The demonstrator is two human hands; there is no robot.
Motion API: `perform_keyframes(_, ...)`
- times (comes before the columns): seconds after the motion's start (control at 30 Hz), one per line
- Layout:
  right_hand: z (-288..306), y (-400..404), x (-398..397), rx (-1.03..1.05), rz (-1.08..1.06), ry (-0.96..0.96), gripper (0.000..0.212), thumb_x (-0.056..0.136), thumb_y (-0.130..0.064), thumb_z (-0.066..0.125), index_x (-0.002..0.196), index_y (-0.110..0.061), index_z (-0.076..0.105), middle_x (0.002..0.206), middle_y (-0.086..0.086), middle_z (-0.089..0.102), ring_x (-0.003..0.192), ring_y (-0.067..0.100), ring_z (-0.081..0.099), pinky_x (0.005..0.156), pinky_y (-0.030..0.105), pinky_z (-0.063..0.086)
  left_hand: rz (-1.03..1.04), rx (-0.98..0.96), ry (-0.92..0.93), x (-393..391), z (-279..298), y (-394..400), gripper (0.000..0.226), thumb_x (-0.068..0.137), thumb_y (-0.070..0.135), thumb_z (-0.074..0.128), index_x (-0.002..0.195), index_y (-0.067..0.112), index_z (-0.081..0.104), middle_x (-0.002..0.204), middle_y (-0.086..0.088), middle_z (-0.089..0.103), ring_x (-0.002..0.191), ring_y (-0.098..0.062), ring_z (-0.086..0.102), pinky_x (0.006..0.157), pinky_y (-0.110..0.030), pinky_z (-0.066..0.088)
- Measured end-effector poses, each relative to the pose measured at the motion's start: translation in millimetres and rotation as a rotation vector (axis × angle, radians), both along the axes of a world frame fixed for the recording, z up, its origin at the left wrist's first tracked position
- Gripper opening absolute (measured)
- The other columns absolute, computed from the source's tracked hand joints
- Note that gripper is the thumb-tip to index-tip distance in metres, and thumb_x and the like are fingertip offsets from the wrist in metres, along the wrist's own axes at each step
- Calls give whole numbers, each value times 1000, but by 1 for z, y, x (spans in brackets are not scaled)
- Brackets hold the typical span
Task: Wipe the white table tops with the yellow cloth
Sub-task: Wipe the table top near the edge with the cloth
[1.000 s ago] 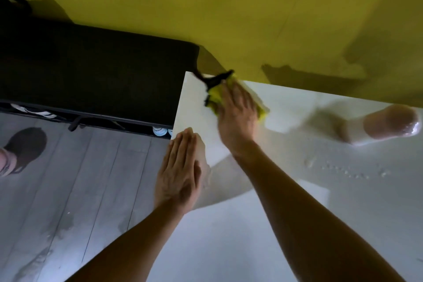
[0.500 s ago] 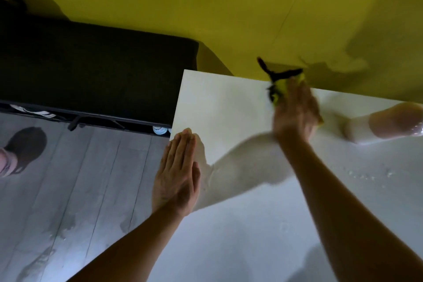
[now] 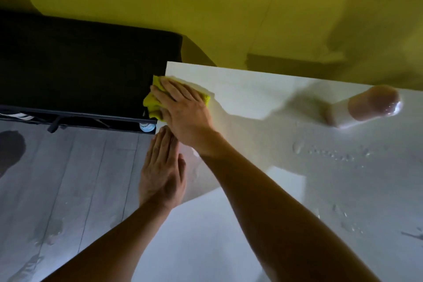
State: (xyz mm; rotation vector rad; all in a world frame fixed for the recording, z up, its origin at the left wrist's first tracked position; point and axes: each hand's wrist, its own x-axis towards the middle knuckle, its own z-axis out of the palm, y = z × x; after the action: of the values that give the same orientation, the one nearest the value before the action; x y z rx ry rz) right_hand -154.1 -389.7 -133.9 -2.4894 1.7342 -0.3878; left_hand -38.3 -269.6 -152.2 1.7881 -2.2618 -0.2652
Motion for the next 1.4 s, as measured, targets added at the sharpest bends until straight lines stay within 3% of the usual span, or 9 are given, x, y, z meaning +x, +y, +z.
perform_keyframes(0.17, -13, 37, -102, -91, -388, -156, 51, 95, -36, 61, 145, -25, 53, 150, 5, 51, 138, 25, 47, 114, 43, 37, -40, -55, 59, 1, 2, -1, 58, 107, 21, 31, 161, 1, 34, 169, -15, 32, 157, -30, 30, 129, -41, 24)
perform_keyframes(0.3, -7, 75, -188, -66, -679, -117, 56, 99, -39, 46, 152, -23, 42, 155, 12, 44, 137, 33, 43, 112, 47, 37, -25, -48, 53, -1, 4, 0, 59, 107, 22, 28, 162, 3, 31, 170, -13, 29, 158, -27, 27, 131, -35, 14)
perform_keyframes(0.47, -12, 75, -178, -20, -859, -126, 55, 103, -37, 43, 156, -27, 34, 160, 9, 34, 142, 33, 37, 116, 47, 29, -16, -66, 71, -1, 1, -3, 58, 106, 20, 30, 162, 1, 32, 169, -15, 31, 158, -28, 28, 132, -33, 11)
perform_keyframes(0.7, 2, 82, -20, 55, -294, -110, 60, 100, -39, 46, 157, -28, 30, 163, 5, 28, 150, 26, 28, 121, 43, 22, 33, 23, 207, 11, 4, 7, 48, 106, 17, 36, 148, -3, 49, 154, -23, 48, 142, -40, 48, 117, -54, 44)
perform_keyframes(0.83, 8, 78, -37, -10, -53, 18, 57, 100, -51, 40, 153, -28, 41, 155, 6, 44, 131, 31, 50, 103, 44, 43, -2, 32, 175, 40, 7, 72, 54, 103, 12, 50, 155, 0, 42, 161, -20, 41, 150, -36, 39, 118, -55, 42)
perform_keyframes(0.97, -15, 94, -99, -93, -298, -106, 50, 97, -41, 55, 142, -20, 57, 143, 14, 56, 125, 36, 56, 103, 47, 46, -33, 95, 204, 57, 2, 145, 65, 108, 19, 42, 167, 9, 16, 175, -7, 14, 162, -23, 16, 128, -44, 25)
perform_keyframes(1.2, -10, 125, -133, -39, -784, -157, 57, 101, -45, 37, 154, -25, 38, 159, 11, 36, 146, 31, 34, 118, 43, 27, 25, 134, 225, 56, -7, 149, 63, 107, 21, 34, 167, 10, 18, 176, -4, 13, 162, -20, 14, 128, -40, 25)
perform_keyframes(1.3, -16, 129, -76, -75, -721, -179, 52, 99, -40, 53, 147, -20, 51, 150, 17, 49, 134, 37, 49, 108, 49, 42, 25, 125, 226, 57, -8, 149, 61, 108, 23, 32, 166, 10, 21, 175, -5, 15, 162, -22, 16, 126, -40, 28)
perform_keyframes(1.4, -19, 146, 2, -134, -434, -221, 47, 95, -30, 64, 141, -20, 58, 147, 14, 52, 138, 32, 48, 113, 53, 38, 19, 115, 200, 56, -10, 149, 61, 108, 23, 32, 167, 10, 20, 175, -6, 15, 162, -22, 16, 126, -42, 31)
